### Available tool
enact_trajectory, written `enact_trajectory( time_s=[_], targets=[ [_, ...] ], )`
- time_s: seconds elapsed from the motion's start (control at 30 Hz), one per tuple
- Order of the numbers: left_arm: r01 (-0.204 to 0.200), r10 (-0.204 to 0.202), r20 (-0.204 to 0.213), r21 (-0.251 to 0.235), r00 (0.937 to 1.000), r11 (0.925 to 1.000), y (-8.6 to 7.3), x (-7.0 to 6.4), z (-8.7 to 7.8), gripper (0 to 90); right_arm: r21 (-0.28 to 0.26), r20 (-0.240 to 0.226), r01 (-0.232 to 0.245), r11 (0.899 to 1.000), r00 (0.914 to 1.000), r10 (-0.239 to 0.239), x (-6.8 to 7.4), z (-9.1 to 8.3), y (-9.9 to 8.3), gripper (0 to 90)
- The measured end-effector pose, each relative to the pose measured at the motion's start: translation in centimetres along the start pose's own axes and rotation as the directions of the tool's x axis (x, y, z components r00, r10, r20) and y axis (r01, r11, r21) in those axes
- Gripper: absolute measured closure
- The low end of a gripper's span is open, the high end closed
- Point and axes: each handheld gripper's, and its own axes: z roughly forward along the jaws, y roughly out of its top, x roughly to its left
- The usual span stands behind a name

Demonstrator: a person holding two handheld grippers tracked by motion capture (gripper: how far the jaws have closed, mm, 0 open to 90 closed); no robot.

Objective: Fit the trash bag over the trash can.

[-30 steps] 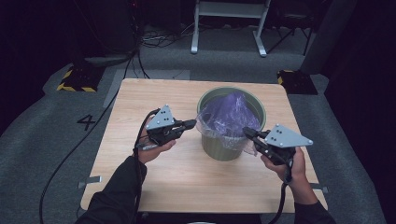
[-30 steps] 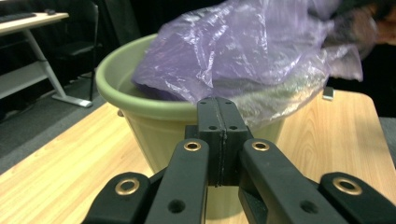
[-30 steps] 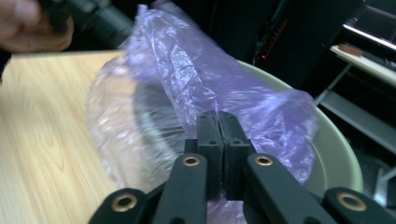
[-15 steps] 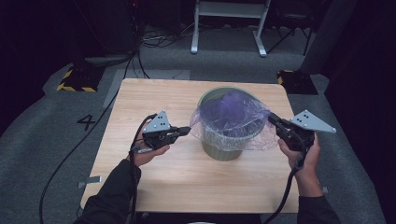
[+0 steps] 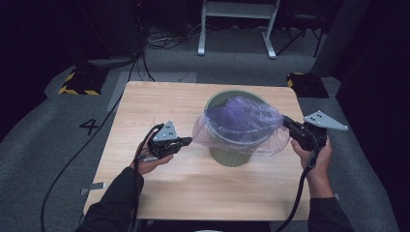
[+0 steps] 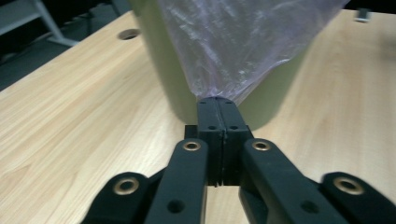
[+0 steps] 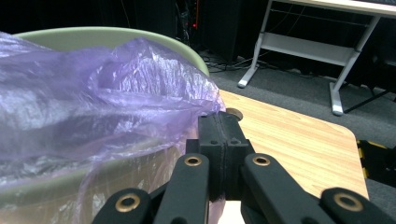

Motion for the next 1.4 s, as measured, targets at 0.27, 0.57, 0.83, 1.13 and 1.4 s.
enact_trajectory(
  time_s=[0.27,0.57,0.83,1.13,1.4],
  targets=[
    [0.015,-0.019,-0.037,-0.114,0.9991,0.9934,0.7,-1.1,-2.3,24.6,-0.011,-0.016,0.009,1.0,0.9998,-0.009,0.4,-0.1,0.3,90.0],
    [-0.07,0.068,-0.014,-0.225,0.9975,0.9718,3.3,-3.0,-4.7,16.0,-0.028,-0.036,0.056,0.998,0.9977,-0.057,1.2,-0.4,1.0,90.0],
    [-0.2,0.206,0.03,-0.126,0.9782,0.9715,6.4,-4.1,-1.6,17.0,-0.028,-0.048,0.069,0.997,0.9964,-0.07,1.6,0.0,1.7,90.0],
    [-0.179,0.176,-0.039,-0.084,0.9835,0.9802,7.3,-2.5,0.2,48.7,-0.012,-0.078,0.074,0.997,0.9942,-0.075,1.6,0.7,1.9,89.9],
    [-0.135,0.133,-0.024,-0.128,0.9908,0.9826,7.3,-1.0,0.3,87.6,-0.004,-0.091,0.09,0.996,0.9918,-0.09,1.6,1.2,1.9,89.9]
  ],
)
